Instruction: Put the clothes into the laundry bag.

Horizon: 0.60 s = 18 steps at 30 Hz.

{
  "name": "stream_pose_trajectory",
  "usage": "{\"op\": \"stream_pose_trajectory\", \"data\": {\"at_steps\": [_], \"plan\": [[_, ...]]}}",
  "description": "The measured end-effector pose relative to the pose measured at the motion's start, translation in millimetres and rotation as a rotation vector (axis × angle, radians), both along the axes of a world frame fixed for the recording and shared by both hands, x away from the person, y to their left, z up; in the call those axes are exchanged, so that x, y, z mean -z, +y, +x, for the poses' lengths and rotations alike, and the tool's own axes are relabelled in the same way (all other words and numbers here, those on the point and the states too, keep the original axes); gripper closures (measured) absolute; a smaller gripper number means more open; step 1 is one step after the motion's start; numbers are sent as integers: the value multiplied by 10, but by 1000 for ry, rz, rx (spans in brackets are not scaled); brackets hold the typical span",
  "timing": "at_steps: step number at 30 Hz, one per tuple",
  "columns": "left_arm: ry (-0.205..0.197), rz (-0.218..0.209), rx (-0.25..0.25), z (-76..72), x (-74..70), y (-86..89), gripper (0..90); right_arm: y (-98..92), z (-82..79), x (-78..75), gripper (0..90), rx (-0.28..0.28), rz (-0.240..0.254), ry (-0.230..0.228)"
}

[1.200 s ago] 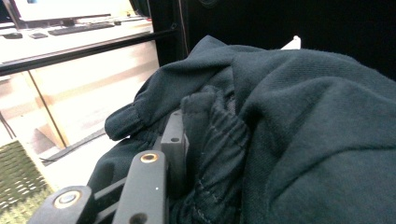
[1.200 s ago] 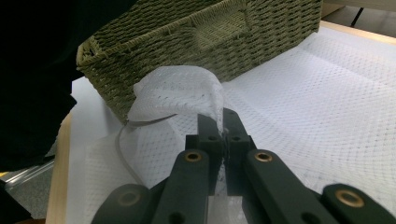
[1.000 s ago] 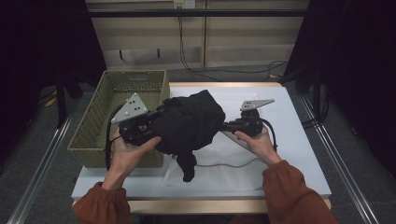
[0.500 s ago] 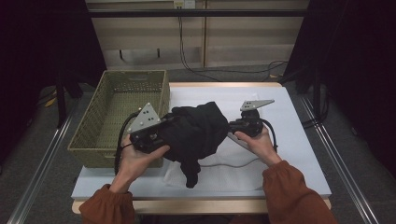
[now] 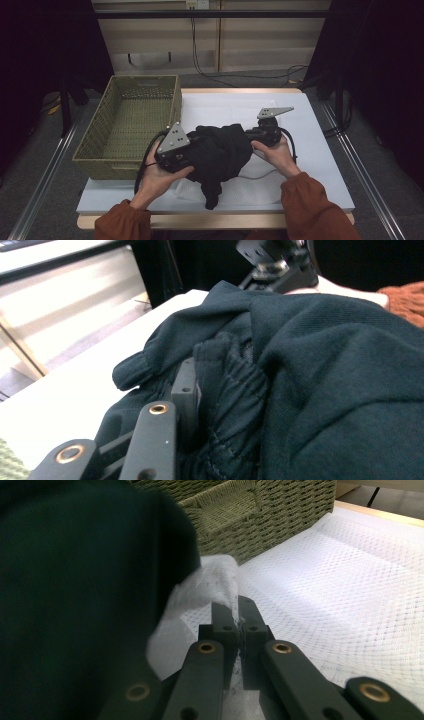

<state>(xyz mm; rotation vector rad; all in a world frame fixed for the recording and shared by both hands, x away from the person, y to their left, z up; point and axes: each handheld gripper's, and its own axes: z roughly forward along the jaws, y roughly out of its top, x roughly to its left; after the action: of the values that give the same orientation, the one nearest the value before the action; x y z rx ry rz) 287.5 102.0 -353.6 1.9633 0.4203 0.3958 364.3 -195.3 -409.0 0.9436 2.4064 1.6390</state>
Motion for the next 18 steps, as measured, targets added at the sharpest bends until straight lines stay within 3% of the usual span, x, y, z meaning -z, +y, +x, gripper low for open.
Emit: {"op": "stream_pose_trajectory", "data": {"at_steps": [11, 15, 18], "plan": [[34, 41, 54, 36, 133, -332, 619, -8, 14, 14, 887, 10, -10, 4], [53, 33, 60, 47, 257, -399, 617, -5, 16, 33, 887, 9, -15, 6], [74, 55, 69, 50, 359, -438, 615, 0, 15, 46, 887, 6, -21, 12]]}}
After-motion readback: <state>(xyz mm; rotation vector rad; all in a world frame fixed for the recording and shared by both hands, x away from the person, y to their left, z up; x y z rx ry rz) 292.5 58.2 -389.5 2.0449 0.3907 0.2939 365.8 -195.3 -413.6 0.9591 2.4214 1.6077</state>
